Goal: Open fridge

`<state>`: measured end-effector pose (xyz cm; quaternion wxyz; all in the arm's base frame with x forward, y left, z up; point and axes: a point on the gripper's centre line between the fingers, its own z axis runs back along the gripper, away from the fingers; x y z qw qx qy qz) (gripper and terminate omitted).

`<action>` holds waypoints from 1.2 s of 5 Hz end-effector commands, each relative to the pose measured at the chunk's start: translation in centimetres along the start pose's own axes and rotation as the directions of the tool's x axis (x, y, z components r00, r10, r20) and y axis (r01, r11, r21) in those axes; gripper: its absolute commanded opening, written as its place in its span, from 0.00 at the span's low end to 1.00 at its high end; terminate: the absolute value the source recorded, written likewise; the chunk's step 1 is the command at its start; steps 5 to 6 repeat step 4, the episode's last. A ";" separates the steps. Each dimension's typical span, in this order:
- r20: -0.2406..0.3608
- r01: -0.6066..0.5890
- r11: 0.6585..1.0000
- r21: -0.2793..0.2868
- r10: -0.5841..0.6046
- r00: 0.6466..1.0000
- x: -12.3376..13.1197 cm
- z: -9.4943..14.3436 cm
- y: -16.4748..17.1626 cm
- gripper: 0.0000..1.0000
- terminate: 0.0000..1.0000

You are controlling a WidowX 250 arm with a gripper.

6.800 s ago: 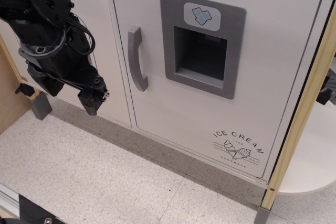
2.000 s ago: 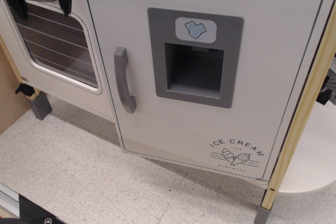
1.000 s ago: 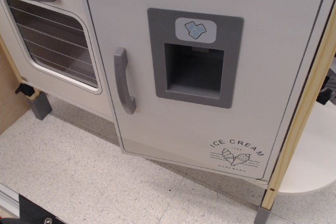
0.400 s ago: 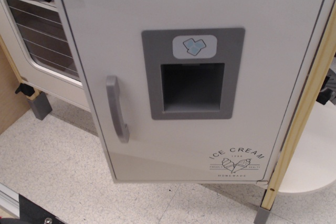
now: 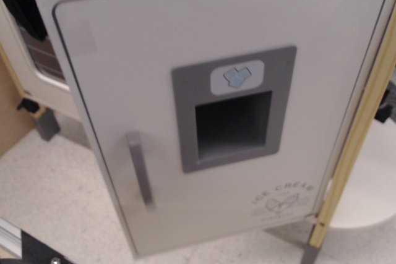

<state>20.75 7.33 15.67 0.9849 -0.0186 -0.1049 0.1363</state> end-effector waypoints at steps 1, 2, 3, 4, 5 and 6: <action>0.003 0.090 0.996 0.010 -0.090 0.996 -3.4 -0.2 -2.5 1.00 0.00; -0.017 0.107 0.994 -0.011 -0.107 0.994 -4.7 -0.3 -4.8 1.00 0.00; -0.024 0.152 0.987 -0.048 -0.154 0.988 -5.8 0.0 -6.6 1.00 0.00; -0.007 0.223 0.974 -0.044 -0.224 0.975 -6.1 0.6 -7.0 1.00 1.00; -0.007 0.223 0.974 -0.044 -0.224 0.975 -6.1 0.6 -7.0 1.00 1.00; -0.007 0.223 0.974 -0.044 -0.224 0.975 -6.1 0.6 -7.0 1.00 1.00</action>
